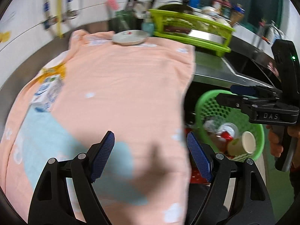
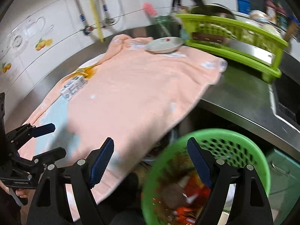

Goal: Collect trash
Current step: 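Move both tools back over the towel toward the wrapper and milk carton, then grasp the yellow bread wrapper with the right tool while the left tool approaches the milk carton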

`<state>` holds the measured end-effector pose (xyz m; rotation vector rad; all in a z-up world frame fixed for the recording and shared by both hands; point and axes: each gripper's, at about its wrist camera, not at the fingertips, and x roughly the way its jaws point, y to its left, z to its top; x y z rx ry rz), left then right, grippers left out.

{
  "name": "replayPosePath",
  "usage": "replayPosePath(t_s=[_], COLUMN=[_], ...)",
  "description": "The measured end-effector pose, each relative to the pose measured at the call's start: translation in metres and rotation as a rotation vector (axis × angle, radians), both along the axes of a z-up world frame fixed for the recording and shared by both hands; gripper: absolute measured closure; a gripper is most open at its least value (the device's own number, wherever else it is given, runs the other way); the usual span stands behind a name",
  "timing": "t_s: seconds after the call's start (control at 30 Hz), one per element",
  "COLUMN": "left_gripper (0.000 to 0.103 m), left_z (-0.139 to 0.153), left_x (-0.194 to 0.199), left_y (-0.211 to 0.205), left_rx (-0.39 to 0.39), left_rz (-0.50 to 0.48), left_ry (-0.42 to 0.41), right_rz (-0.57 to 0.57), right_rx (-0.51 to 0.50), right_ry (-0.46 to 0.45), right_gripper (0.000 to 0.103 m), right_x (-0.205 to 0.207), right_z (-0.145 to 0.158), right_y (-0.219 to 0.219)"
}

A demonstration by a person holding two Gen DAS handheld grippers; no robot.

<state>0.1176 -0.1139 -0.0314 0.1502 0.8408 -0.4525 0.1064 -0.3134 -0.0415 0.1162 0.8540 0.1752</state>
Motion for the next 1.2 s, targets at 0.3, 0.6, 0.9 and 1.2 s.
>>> replayPosePath(t_s=[0.3, 0.6, 0.9, 1.2], left_gripper=[0.024, 0.024, 0.024, 0.024], left_z=[0.001, -0.013, -0.035, -0.047], left_x=[0.031, 0.054, 0.072, 0.08], left_y=[0.099, 0.168, 0.197, 0.203], left_rx=[-0.03, -0.044, -0.07, -0.093], left_rz=[0.197, 0.353, 0.416, 0.427], left_ry=[0.008, 0.015, 0.033, 0.038], right_rz=[0.125, 0.252, 0.332, 0.321], right_rx=[-0.011, -0.003, -0.026, 0.016], right_ry=[0.013, 0.022, 0.003, 0.052], right_gripper=[0.026, 0.024, 0.014, 0.01], right_x=[0.059, 0.141, 0.227, 0.295], right_z=[0.005, 0.01, 0.012, -0.001], right_y=[0.082, 0.172, 0.249, 0.279])
